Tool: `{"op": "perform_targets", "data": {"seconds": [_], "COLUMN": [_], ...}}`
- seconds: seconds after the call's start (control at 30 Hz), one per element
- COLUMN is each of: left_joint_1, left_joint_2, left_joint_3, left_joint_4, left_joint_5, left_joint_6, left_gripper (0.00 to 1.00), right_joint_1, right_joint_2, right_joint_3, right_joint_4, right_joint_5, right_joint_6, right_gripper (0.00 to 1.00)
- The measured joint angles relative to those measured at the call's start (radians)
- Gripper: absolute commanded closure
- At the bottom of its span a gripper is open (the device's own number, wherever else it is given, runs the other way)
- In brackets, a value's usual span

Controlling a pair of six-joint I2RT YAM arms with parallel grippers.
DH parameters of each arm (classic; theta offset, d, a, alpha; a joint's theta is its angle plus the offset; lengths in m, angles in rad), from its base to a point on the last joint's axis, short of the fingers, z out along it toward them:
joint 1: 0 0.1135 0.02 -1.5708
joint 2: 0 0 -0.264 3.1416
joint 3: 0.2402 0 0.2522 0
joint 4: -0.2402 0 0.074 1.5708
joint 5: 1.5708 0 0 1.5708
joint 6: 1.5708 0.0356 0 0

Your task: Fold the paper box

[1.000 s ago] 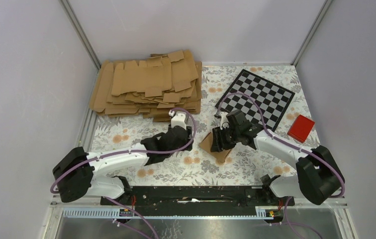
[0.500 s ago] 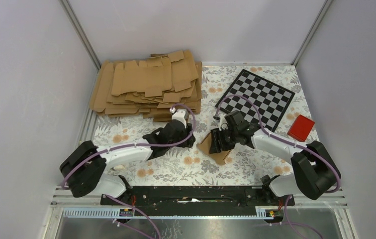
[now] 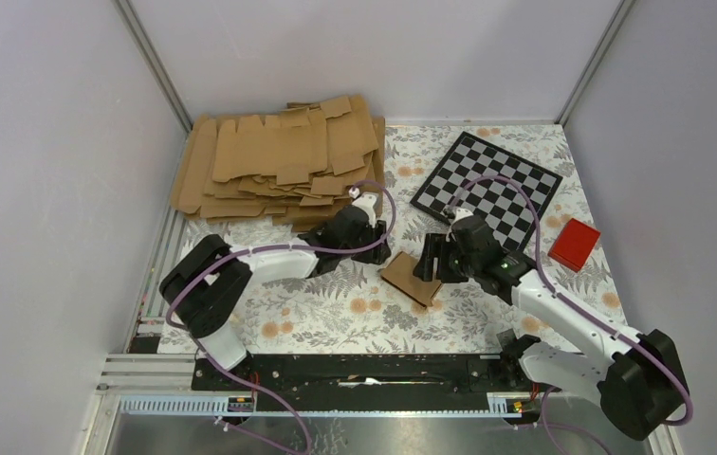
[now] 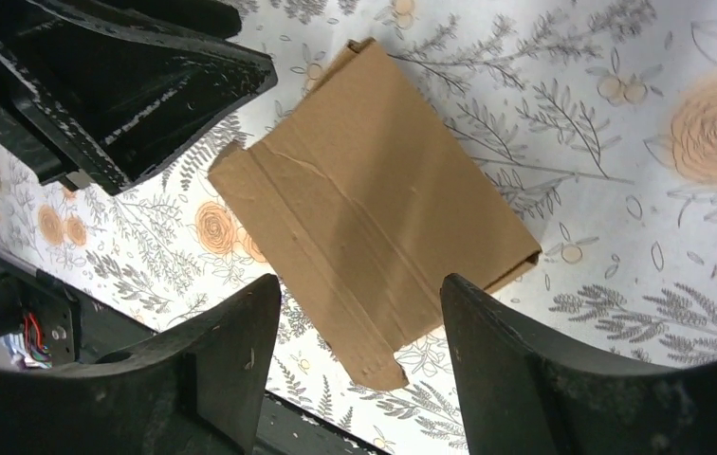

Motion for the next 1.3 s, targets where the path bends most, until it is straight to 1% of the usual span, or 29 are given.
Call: {"op": "perform_targets", "data": {"seconds": [0.1,0.17,0.23,0.33,0.4,0.53,0.6,0.67,0.77,0.97,1.1,1.3], "left_joint_1": [0.010,0.014,0.019,0.024,0.027,0.031,0.037,0.040,0.043,0.047,0.057,0.056], "left_joint_2": [0.036,0.053,0.072,0.098,0.113,0.151,0.156,0.163,0.167,0.177,0.194,0.236], "left_joint_3": [0.026,0.034,0.043,0.049,0.049,0.050,0.053,0.062,0.064,0.064,0.069,0.130], "left_joint_4": [0.001,0.002,0.005,0.023,0.035,0.067,0.073,0.079,0.089,0.126,0.134,0.105], "left_joint_5": [0.040,0.068,0.098,0.156,0.199,0.277,0.296,0.317,0.340,0.411,0.434,0.438], "left_joint_6": [0.028,0.043,0.056,0.070,0.079,0.086,0.087,0.088,0.088,0.090,0.090,0.094], "left_gripper": [0.48,0.47,0.48,0.50,0.53,0.65,0.70,0.74,0.76,0.85,0.88,0.90], "right_joint_1": [0.000,0.000,0.000,0.000,0.000,0.000,0.000,0.000,0.000,0.000,0.000,-0.001], "right_joint_2": [-0.009,0.018,0.045,0.056,0.051,0.035,0.032,0.032,0.031,0.031,0.032,0.044], "right_joint_3": [-0.029,-0.048,-0.073,-0.130,-0.169,-0.212,-0.214,-0.214,-0.214,-0.214,-0.214,-0.207], "right_joint_4": [-0.005,-0.008,-0.009,0.005,0.025,0.053,0.054,0.055,0.055,0.056,0.055,0.053], "right_joint_5": [0.028,0.032,0.032,0.031,0.030,0.032,0.034,0.039,0.044,0.046,0.045,0.037], "right_joint_6": [0.048,0.088,0.137,0.219,0.266,0.341,0.359,0.373,0.377,0.371,0.364,0.364], "right_gripper": [0.30,0.29,0.31,0.39,0.45,0.54,0.58,0.59,0.60,0.62,0.63,0.65]}}
